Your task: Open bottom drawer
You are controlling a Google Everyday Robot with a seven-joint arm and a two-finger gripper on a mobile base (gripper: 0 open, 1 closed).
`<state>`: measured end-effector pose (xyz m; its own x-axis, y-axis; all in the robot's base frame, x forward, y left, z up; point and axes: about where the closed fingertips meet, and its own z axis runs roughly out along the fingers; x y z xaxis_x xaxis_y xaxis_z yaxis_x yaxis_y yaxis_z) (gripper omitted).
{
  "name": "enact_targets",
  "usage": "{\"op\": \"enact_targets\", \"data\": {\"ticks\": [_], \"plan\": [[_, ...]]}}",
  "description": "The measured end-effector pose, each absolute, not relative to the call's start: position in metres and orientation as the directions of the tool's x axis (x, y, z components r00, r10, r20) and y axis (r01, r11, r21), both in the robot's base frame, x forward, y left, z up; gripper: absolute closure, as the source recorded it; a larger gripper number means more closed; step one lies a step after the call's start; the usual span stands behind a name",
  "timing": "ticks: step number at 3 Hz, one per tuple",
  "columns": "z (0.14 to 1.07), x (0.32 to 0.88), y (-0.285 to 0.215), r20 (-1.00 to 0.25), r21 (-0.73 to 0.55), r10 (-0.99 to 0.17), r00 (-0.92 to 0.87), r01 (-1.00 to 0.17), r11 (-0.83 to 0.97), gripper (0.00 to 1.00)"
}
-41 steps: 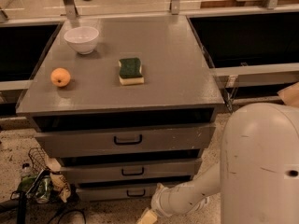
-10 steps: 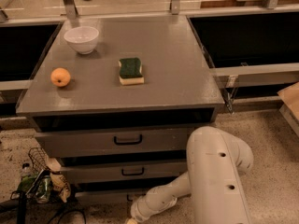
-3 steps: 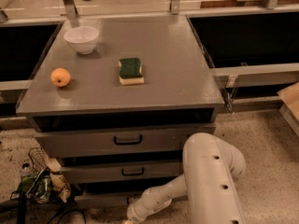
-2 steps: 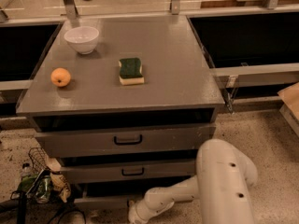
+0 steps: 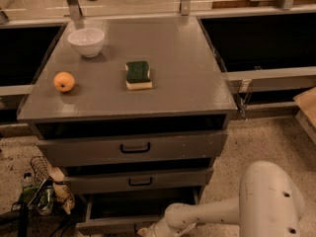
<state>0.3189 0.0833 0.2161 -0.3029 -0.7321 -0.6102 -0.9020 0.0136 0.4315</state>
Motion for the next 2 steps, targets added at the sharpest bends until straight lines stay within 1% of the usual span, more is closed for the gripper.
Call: {"op": "enact_targets", "data": {"ticks": [1, 2], "plan": [[0.2161, 0.3193, 0.0831, -0.608, 0.430, -0.733, -0.303, -0.903, 0.017, 0.00], [0.2163, 0.3272, 0.0794, -0.572, 0.391, -0.758, -0.314, -0.917, 0.085, 0.00]]}}
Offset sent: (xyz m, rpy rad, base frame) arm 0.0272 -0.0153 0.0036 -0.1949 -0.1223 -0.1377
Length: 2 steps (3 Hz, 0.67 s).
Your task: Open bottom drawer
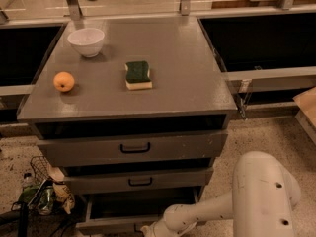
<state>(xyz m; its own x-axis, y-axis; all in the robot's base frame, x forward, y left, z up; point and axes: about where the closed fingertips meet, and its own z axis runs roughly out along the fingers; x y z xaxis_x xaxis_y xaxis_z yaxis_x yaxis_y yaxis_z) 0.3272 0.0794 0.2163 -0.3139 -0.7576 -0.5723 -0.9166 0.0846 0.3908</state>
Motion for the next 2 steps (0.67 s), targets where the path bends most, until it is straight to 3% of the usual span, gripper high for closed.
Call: {"op": "enact_targets", "data": {"ticks": [2], "plan": [[0.191, 0.346, 0.091, -0.526, 0.356, -0.776, -0.346, -0.919, 0.169, 0.00]]}}
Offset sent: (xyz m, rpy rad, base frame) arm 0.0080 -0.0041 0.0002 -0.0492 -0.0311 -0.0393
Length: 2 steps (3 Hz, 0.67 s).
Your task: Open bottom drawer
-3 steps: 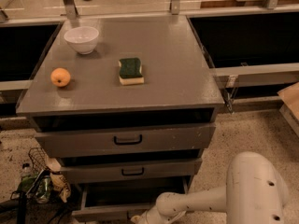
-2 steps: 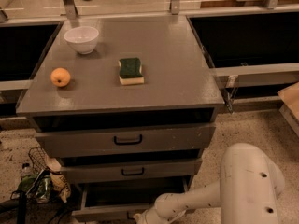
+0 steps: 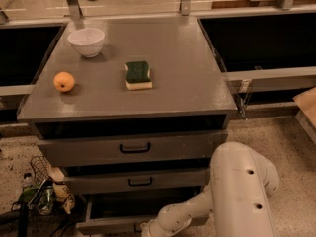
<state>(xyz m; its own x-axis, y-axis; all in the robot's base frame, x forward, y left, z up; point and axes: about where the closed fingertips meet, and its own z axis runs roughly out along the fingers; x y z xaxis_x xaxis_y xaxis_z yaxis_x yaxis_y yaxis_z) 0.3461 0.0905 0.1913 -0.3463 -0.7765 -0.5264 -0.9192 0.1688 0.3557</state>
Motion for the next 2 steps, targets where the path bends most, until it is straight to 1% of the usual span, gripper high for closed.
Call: {"op": "enact_targets", "data": {"ticks": [2], "plan": [[0.181, 0.338, 0.103, -0.533, 0.366, -0.779, -0.331, -0.920, 0.140, 0.00]]}}
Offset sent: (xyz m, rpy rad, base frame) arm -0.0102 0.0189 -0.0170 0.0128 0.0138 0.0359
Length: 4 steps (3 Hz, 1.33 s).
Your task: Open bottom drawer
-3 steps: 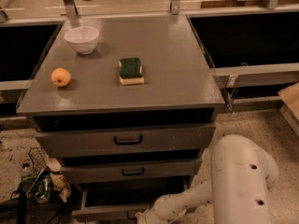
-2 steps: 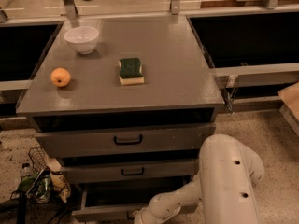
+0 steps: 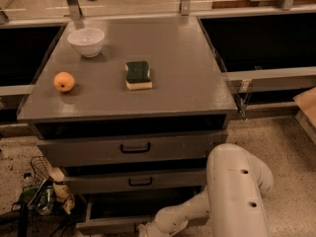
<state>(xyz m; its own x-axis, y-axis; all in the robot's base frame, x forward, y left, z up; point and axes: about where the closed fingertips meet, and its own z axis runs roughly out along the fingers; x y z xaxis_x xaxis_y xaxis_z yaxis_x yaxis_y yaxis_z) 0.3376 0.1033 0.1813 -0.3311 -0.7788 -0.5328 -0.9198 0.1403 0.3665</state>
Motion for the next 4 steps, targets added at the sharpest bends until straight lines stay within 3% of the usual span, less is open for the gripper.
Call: {"op": "enact_targets", "data": {"ticks": [4], "plan": [[0.181, 0.314, 0.105, -0.561, 0.432, -0.767, -0.310, -0.901, 0.049, 0.00]]}}
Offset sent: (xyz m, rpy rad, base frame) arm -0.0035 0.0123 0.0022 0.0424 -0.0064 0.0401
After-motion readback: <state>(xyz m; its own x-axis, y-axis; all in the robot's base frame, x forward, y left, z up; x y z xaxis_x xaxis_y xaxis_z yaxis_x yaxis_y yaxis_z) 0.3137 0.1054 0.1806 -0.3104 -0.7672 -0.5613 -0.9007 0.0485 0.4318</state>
